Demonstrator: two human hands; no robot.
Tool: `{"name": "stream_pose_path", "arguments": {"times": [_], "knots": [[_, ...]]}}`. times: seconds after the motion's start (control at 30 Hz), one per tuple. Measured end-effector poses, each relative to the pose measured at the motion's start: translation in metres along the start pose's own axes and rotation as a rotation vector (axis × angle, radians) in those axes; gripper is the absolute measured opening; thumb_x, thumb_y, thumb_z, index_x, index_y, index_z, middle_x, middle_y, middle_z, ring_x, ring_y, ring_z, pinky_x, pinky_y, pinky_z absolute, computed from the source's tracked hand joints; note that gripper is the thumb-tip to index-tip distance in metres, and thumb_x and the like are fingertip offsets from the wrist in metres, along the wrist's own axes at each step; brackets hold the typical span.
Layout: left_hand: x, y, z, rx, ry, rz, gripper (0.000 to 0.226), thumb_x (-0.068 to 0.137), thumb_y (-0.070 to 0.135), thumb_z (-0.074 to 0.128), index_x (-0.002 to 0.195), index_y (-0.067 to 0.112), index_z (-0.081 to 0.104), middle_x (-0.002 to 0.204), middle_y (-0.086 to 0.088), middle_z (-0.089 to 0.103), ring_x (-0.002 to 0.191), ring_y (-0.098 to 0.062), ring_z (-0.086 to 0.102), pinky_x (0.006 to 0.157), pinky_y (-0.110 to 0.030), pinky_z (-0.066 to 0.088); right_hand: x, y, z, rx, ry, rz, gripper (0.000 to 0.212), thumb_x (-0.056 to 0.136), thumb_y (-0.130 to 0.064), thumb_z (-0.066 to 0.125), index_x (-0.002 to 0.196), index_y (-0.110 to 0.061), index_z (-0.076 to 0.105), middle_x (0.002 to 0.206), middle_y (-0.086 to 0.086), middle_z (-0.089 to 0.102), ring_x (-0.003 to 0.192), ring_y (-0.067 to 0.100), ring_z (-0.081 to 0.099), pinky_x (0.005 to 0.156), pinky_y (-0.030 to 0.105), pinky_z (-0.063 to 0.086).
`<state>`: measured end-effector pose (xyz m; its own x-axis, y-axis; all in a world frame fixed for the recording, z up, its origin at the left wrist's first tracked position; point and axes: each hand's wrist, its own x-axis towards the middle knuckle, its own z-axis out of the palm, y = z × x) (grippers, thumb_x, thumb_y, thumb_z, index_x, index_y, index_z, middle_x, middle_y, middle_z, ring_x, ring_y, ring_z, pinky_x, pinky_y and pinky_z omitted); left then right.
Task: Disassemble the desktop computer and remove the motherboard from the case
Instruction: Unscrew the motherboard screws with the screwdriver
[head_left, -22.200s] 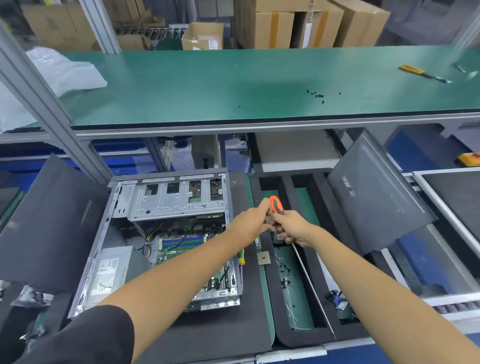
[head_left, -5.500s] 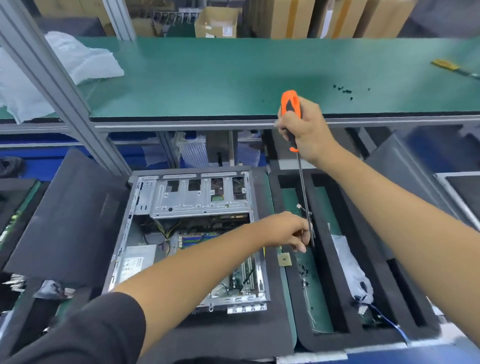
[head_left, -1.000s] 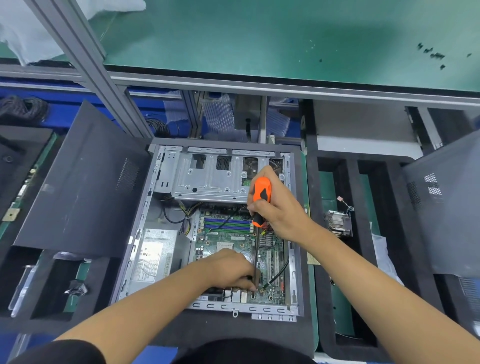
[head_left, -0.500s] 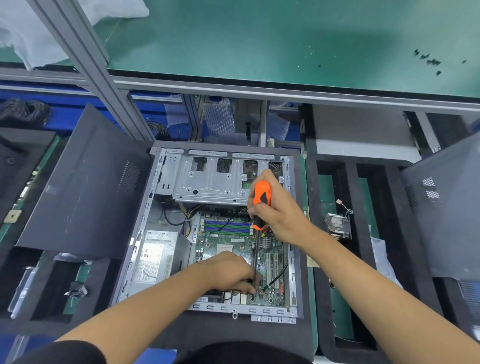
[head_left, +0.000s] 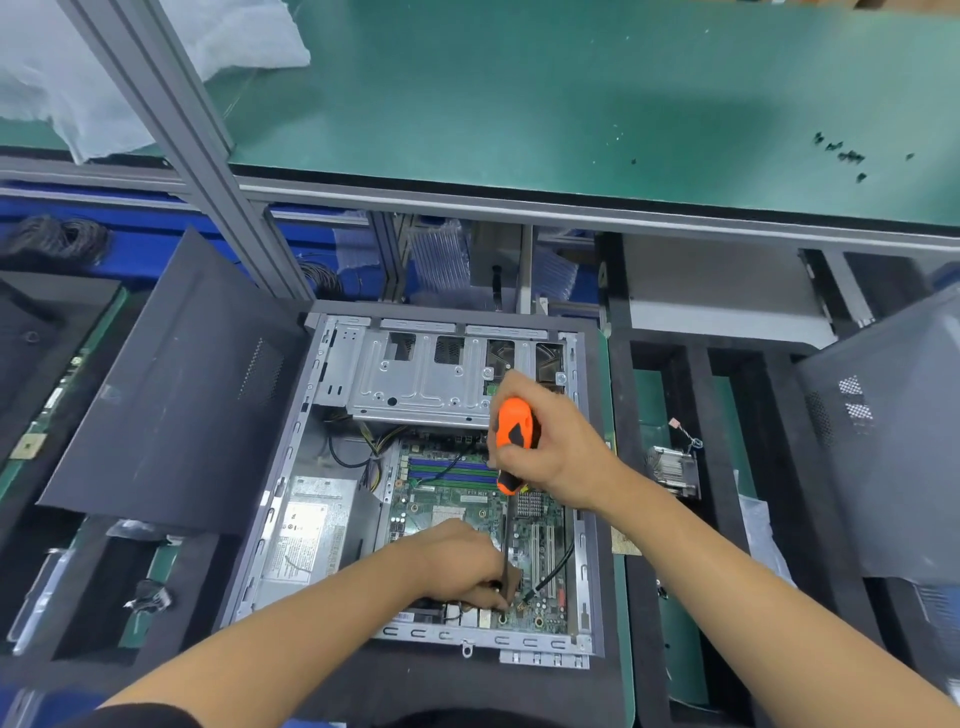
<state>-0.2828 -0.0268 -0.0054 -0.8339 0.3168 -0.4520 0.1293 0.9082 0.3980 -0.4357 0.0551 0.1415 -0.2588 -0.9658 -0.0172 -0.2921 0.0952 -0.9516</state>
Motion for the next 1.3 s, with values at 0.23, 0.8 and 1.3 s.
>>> {"name": "stream_pose_path", "arguments": {"times": [0.23, 0.8, 1.3], "knots": [[-0.004, 0.009, -0.009, -0.012, -0.037, 0.036, 0.034, 0.100, 0.049, 0.053, 0.107, 0.021, 0.072, 0.093, 0.001, 0.074, 0.086, -0.021, 0.068, 0.080, -0.037, 0.054, 0.002, -0.049, -0.016, -0.768, -0.224, -0.104, 0.026, 0.079, -0.050, 0.055, 0.080, -0.025, 0.048, 0.062, -0.001, 0.055, 0.060, 0.013, 0.049, 0.054, 0.033, 0.039], [0.002, 0.023, -0.017, 0.019, -0.002, 0.075, 0.008, 0.088, 0.024, 0.068, 0.091, 0.016, 0.068, 0.077, 0.002, 0.063, 0.067, -0.019, 0.052, 0.051, -0.022, 0.025, -0.016, -0.117, -0.003, -0.798, -0.726, -0.072, 0.011, 0.084, -0.006, 0.062, 0.090, -0.015, 0.061, 0.089, 0.003, 0.062, 0.083, 0.022, 0.056, 0.068, 0.037, 0.044], [0.028, 0.038, -0.016, -0.057, -0.264, -0.095, 0.008, 0.076, 0.020, 0.059, 0.073, 0.014, 0.064, 0.065, -0.003, 0.057, 0.066, -0.031, 0.059, 0.069, -0.043, 0.057, -0.035, -0.127, -0.005, -1.182, -0.649, -0.217, 0.017, 0.091, -0.031, 0.057, 0.084, -0.021, 0.044, 0.062, -0.003, 0.045, 0.056, 0.010, 0.041, 0.053, 0.034, 0.030]]}}
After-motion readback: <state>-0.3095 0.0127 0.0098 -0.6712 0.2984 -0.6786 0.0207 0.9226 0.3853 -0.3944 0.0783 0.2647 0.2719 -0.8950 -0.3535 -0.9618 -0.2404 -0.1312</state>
